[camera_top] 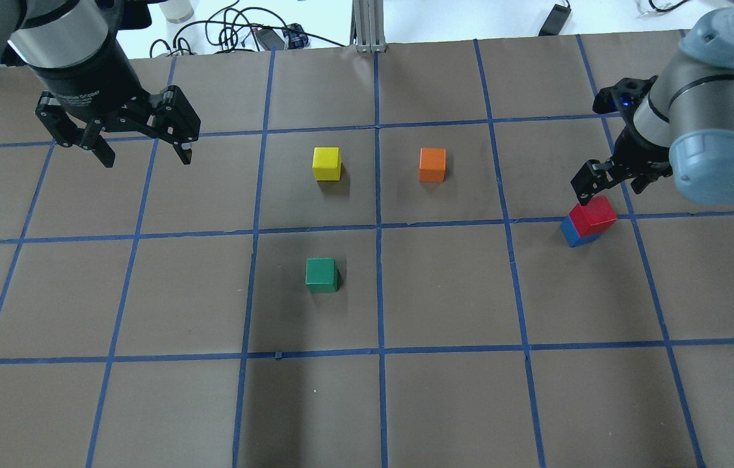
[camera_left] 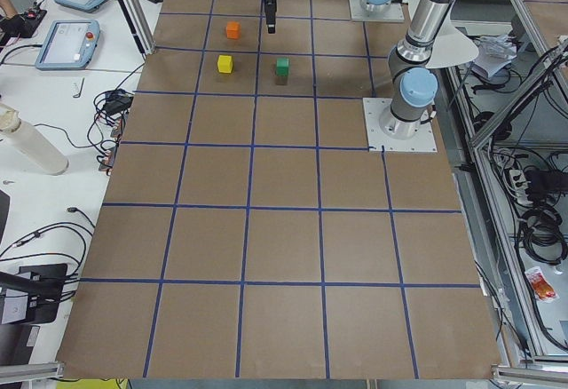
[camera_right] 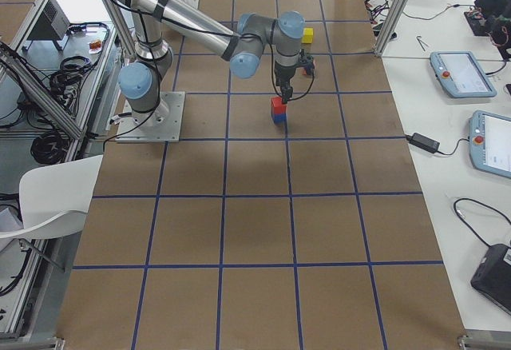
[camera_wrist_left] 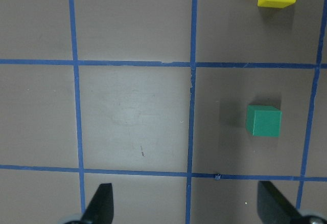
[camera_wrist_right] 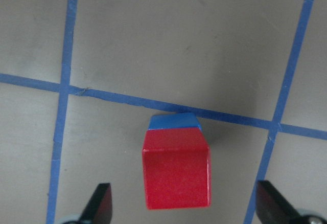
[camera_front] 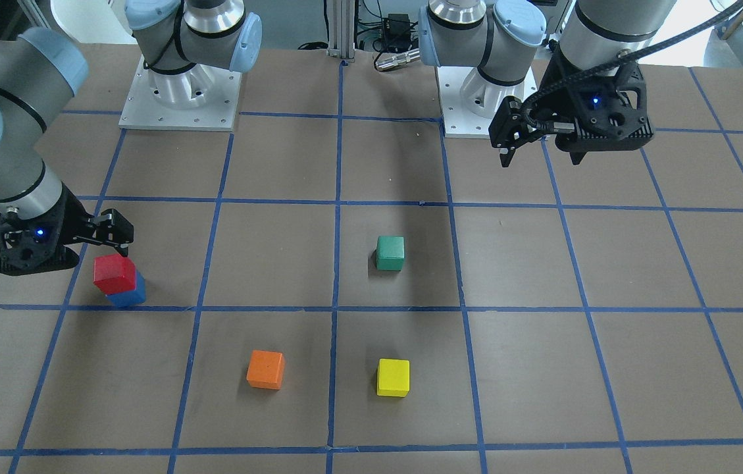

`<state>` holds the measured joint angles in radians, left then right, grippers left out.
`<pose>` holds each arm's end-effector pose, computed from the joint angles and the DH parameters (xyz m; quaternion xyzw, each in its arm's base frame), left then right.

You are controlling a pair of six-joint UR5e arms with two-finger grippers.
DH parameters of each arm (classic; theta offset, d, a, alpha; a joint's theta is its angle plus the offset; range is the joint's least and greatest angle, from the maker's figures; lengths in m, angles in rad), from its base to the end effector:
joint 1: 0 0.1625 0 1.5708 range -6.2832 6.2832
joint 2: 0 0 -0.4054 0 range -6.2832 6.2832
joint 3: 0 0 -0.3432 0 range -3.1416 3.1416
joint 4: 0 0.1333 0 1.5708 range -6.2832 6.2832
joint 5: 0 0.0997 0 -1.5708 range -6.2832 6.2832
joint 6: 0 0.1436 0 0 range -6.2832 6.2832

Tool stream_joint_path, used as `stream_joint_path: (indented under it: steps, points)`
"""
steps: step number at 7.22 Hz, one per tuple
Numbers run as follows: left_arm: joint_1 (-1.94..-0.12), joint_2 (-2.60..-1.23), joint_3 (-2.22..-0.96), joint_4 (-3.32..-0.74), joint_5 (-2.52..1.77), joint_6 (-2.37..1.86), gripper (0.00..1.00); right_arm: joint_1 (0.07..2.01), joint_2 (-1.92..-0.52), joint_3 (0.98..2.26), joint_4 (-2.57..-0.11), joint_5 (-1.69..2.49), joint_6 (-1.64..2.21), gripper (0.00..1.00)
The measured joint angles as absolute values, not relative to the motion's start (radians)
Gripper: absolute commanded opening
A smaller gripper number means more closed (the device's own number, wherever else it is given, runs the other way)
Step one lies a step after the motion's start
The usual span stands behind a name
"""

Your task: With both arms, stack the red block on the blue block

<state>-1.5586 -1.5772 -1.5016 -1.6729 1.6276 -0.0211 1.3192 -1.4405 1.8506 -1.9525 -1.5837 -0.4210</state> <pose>-0.1198 -0.4406 0.4423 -0.0161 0.9993 0.0195 0.0285 0.0120 -0.4811 0.2813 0.0847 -0.9963 -0.0155 0.0014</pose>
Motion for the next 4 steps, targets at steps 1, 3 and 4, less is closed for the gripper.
stream_joint_path:
  steps: [1,3,4]
  points:
    - [-1.559,-1.577,-1.502,-1.673,1.628,-0.020,1.00,1.322,-1.472,1.774,-1.810,-1.585,-0.377,1.00]
    - [-1.559,-1.577,-1.502,-1.673,1.628,-0.020,1.00,1.348,-1.492,1.622,-1.605,-1.576,-0.275,1.00]
    - [-1.559,-1.577,-1.502,-1.673,1.628,-0.020,1.00,1.386,-1.491,1.587,-1.573,-1.575,-0.217,1.00]
